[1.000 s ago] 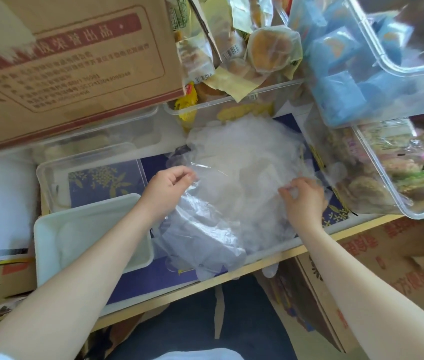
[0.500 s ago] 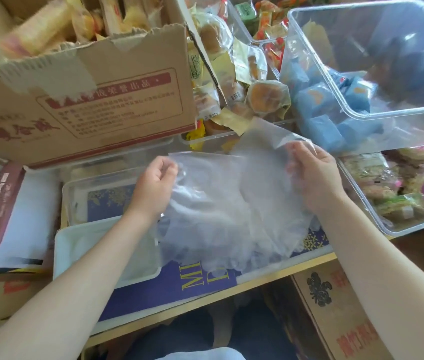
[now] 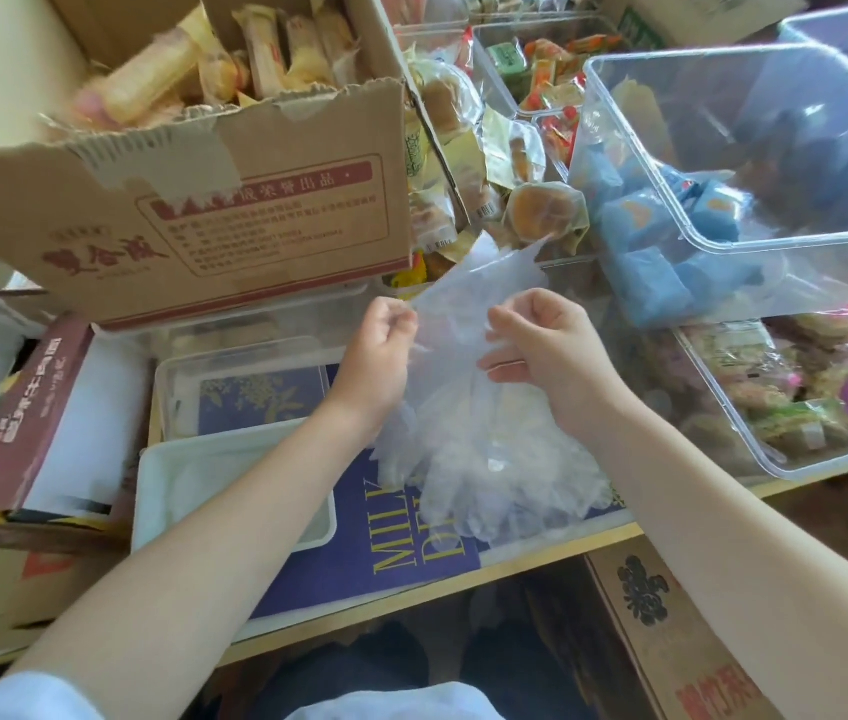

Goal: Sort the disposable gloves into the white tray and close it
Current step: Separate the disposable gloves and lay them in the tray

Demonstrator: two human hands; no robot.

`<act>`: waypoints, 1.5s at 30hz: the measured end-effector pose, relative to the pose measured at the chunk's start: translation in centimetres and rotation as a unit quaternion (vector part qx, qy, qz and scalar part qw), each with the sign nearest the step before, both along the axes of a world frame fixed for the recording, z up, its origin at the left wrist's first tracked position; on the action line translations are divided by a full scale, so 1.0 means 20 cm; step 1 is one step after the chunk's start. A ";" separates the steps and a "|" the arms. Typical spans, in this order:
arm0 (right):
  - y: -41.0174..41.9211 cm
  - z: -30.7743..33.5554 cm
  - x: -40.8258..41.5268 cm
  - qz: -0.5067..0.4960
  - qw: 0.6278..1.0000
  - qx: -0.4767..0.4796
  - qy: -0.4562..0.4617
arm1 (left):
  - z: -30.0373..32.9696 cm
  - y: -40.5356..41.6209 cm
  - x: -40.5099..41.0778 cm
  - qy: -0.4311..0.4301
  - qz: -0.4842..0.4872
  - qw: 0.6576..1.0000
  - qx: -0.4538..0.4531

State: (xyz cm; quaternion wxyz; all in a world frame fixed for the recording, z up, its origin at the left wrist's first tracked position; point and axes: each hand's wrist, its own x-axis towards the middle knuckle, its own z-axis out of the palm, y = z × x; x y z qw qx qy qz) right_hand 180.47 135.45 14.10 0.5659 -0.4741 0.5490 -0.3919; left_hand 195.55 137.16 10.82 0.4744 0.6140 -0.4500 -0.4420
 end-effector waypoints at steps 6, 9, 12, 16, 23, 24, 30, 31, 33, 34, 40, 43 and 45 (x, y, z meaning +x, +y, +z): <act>0.04 -0.02 0.11 0.012 0.999 -0.021 0.031 | 0.00 0.09 0.01 0.032 -0.111 0.993 0.002; 0.06 -0.06 0.15 0.011 0.991 -0.069 0.114 | -0.01 0.13 0.03 0.041 -0.135 0.990 0.018; 0.09 -0.08 0.19 0.009 0.994 -0.050 0.092 | -0.03 0.15 0.05 0.051 -0.140 0.988 0.026; 0.12 -0.06 0.22 0.004 1.000 0.011 0.016 | -0.06 0.17 0.09 0.037 -0.128 0.991 0.014; 0.13 0.00 0.25 0.019 0.995 0.090 -0.036 | -0.07 0.14 0.16 -0.024 -0.074 0.997 -0.008; 0.13 0.00 0.26 0.019 0.994 0.097 -0.040 | -0.08 0.13 0.18 -0.025 -0.069 0.997 -0.017; 0.13 0.00 0.30 -0.008 0.977 0.179 -0.114 | -0.13 0.12 0.22 -0.041 -0.044 0.997 -0.043; 0.12 0.00 0.31 -0.008 0.972 0.195 -0.131 | -0.14 0.13 0.21 -0.048 -0.050 0.997 -0.045; 0.12 0.01 0.33 -0.014 0.965 0.202 -0.165 | -0.14 0.13 0.19 -0.052 -0.053 0.996 -0.045; 0.12 0.01 0.34 -0.026 0.964 0.189 -0.183 | -0.14 0.13 0.19 -0.048 -0.044 0.997 -0.041; 0.11 0.05 0.25 -0.060 0.994 0.040 -0.083 | -0.13 0.08 0.30 0.010 0.093 0.995 -0.033; 0.09 0.02 0.25 -0.025 0.996 0.074 -0.046 | -0.13 0.07 0.32 0.022 0.027 0.998 -0.047; 0.08 0.01 0.30 -0.005 0.992 0.110 -0.058 | -0.12 0.08 0.29 0.024 -0.034 0.998 -0.054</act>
